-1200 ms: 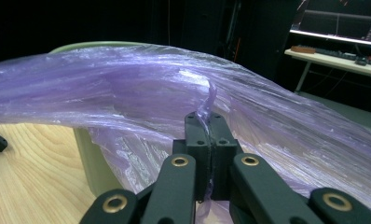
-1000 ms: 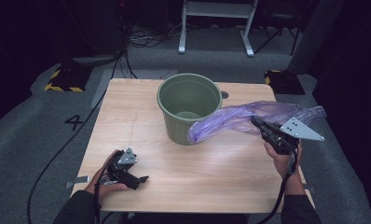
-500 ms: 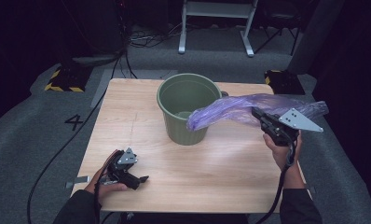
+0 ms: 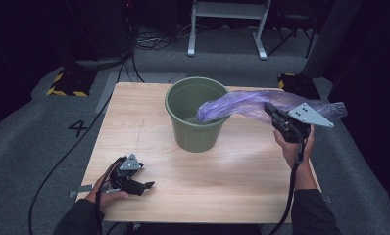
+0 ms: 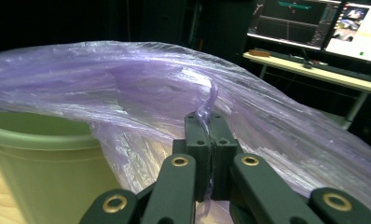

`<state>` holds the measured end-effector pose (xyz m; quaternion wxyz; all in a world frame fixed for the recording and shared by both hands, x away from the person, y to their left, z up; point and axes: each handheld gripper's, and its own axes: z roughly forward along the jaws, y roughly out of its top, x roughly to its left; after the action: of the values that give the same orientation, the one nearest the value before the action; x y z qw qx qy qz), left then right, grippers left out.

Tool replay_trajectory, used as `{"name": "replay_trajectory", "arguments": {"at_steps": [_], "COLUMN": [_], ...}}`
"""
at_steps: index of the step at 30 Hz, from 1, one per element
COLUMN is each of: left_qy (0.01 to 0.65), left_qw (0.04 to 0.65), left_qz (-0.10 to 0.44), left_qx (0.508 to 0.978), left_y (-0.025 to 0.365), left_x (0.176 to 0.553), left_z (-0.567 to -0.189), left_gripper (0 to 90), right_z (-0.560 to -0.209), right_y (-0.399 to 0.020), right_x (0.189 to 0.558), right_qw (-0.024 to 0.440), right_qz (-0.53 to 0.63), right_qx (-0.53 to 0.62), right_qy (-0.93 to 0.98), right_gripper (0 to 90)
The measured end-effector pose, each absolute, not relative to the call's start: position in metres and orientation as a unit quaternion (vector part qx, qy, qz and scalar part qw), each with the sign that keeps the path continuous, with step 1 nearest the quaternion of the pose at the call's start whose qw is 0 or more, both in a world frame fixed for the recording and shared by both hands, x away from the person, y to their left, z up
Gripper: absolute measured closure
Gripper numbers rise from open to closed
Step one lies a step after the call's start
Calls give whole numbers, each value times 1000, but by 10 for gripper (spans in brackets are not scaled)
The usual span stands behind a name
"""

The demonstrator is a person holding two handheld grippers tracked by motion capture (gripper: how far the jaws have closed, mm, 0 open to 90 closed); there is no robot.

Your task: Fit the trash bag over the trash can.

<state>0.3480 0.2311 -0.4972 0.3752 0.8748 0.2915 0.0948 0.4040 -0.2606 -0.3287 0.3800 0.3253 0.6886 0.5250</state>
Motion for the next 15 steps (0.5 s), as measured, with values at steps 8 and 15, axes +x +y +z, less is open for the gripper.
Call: {"name": "replay_trajectory", "arguments": {"at_steps": [8, 15], "left_qy": [291, 273], "left_qw": [410, 451], "left_qz": [130, 184], "left_qx": [855, 830], "left_y": [234, 225], "left_x": [349, 350], "left_z": [-467, -427], "left_gripper": [165, 171], "right_z": [-321, -319], "right_y": [-249, -236], "right_x": [411, 420], "right_qw": [392, 412], "right_qz": [509, 475], "right_qx": [325, 318], "right_qy": [694, 710], "right_gripper": [897, 896]}}
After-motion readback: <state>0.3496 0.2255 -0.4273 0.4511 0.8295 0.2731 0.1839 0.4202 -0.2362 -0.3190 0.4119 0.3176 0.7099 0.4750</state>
